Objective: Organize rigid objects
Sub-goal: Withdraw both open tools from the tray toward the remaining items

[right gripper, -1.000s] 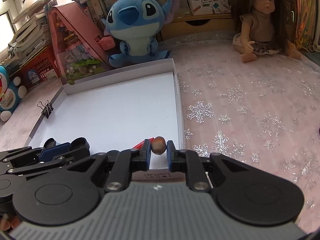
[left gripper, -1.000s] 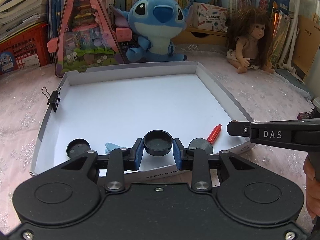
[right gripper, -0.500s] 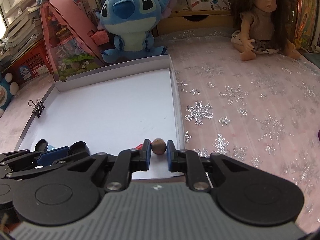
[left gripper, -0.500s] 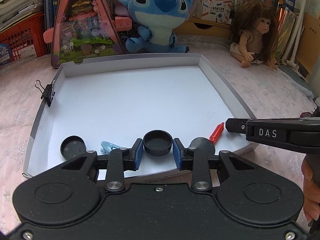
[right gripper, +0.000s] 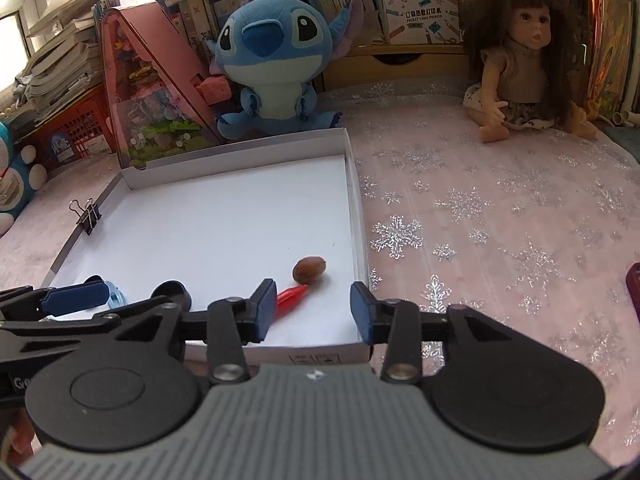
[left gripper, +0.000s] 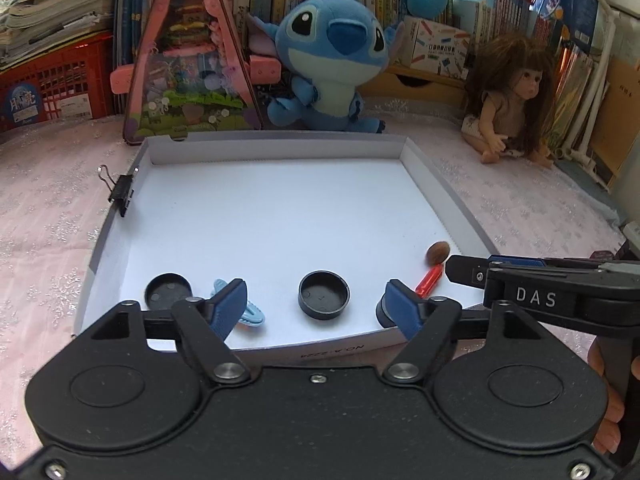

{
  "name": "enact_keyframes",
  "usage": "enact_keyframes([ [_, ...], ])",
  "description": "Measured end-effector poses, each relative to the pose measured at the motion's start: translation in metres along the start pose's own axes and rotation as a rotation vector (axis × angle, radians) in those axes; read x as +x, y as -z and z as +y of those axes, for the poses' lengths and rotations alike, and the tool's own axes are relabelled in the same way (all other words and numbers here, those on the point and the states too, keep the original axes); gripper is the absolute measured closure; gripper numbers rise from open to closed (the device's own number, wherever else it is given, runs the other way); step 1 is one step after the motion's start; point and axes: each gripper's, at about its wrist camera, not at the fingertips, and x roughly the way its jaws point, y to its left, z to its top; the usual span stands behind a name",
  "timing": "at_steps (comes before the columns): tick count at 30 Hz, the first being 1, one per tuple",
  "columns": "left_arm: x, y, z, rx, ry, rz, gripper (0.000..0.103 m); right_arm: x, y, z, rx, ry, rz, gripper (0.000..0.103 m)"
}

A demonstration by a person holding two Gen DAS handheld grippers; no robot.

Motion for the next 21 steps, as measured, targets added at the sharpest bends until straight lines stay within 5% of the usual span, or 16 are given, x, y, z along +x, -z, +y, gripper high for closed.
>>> enact_keyframes([
  [21,-0.078,0.066,0.016,0.045,0.018,-0.105,0.02,-0.067,0.06,0.007,-0.226,-0.099,-0.142,0.021],
])
